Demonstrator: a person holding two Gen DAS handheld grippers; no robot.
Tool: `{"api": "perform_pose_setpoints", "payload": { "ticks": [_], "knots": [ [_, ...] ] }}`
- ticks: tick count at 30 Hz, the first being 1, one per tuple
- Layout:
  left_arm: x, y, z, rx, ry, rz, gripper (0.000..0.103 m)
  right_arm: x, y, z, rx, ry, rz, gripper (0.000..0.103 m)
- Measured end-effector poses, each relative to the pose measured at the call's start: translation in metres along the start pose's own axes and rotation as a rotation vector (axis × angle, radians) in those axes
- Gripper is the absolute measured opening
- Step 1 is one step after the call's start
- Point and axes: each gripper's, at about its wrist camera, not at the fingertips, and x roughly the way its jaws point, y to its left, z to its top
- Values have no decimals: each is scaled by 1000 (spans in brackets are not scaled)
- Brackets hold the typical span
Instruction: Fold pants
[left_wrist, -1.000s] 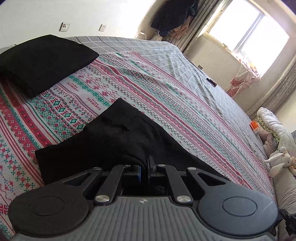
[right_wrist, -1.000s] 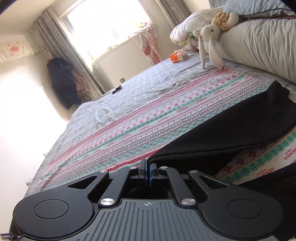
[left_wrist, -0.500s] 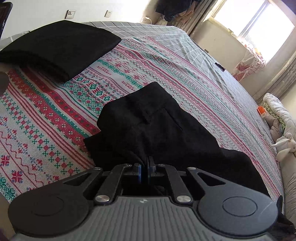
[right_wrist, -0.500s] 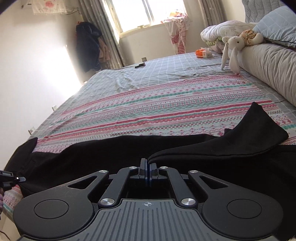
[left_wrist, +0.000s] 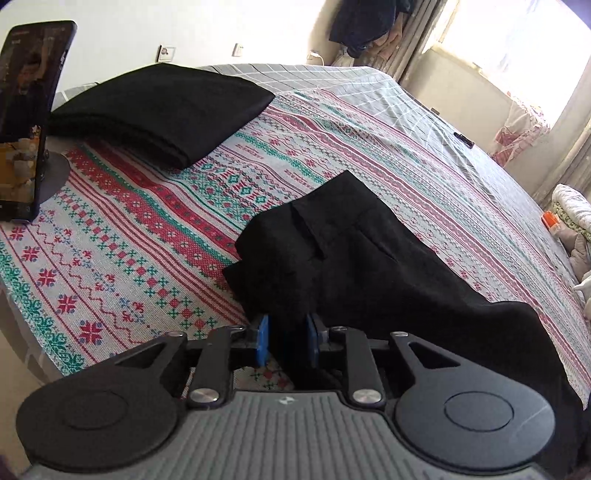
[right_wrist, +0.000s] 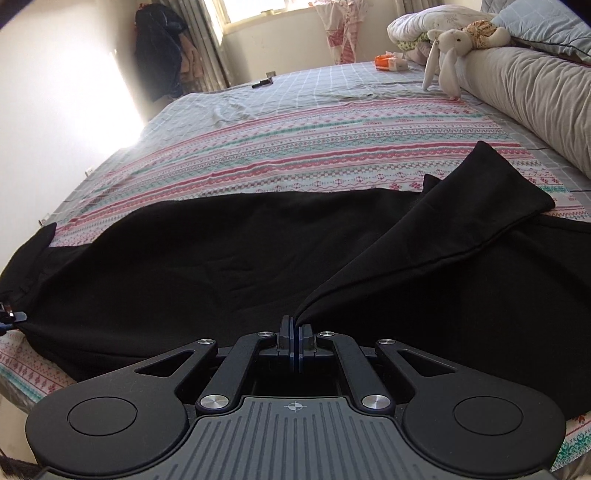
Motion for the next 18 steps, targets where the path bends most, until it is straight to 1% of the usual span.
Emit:
{"api": "perform_pose_setpoints", "payload": {
  "ticks": [1, 2, 4, 6, 7, 8, 10, 11, 12, 13, 14, 16, 18],
  "knots": [
    [-2, 4, 1, -9, -31, 8, 38, 2, -1, -2, 2, 10, -5, 2],
    [-4, 8, 2, -29, -45, -9, 39, 4, -3, -3, 4, 20, -7, 2],
    [-5, 16, 4, -93, -51, -29, 41, 6, -4, -5, 3, 36, -4, 3],
    [-7, 19, 4, -131, -43, -23, 42, 7, -5, -6, -3, 46, 1, 3],
    [-9, 17, 5, -129, -45, -8, 43, 6, -5, -7, -6, 53, 6, 4],
    [-11, 15, 5, -119, -51, 6, 43, 5, -6, -7, -4, 58, 12, 9],
    [-17, 6, 6, -73, -73, 39, 45, 2, -9, -5, 13, 66, 18, 11],
    [-20, 2, 6, -54, -79, 38, 46, 1, -10, -4, 22, 73, 21, 15],
    [-23, -2, 6, -42, -80, 27, 49, -1, -11, -3, 26, 74, 17, 19],
    [-25, -6, 6, -33, -76, 8, 52, -4, -13, -1, 29, 69, 8, 29],
    [-26, -9, 6, -25, -69, -12, 53, -6, -15, 0, 31, 59, -6, 42],
    [-30, -19, 3, -6, -58, -54, 61, -12, -19, 3, 34, 31, -37, 54],
    [-31, -32, -1, 20, -47, -93, 66, -16, -25, 8, 36, 6, -61, 55]
  ]
}}
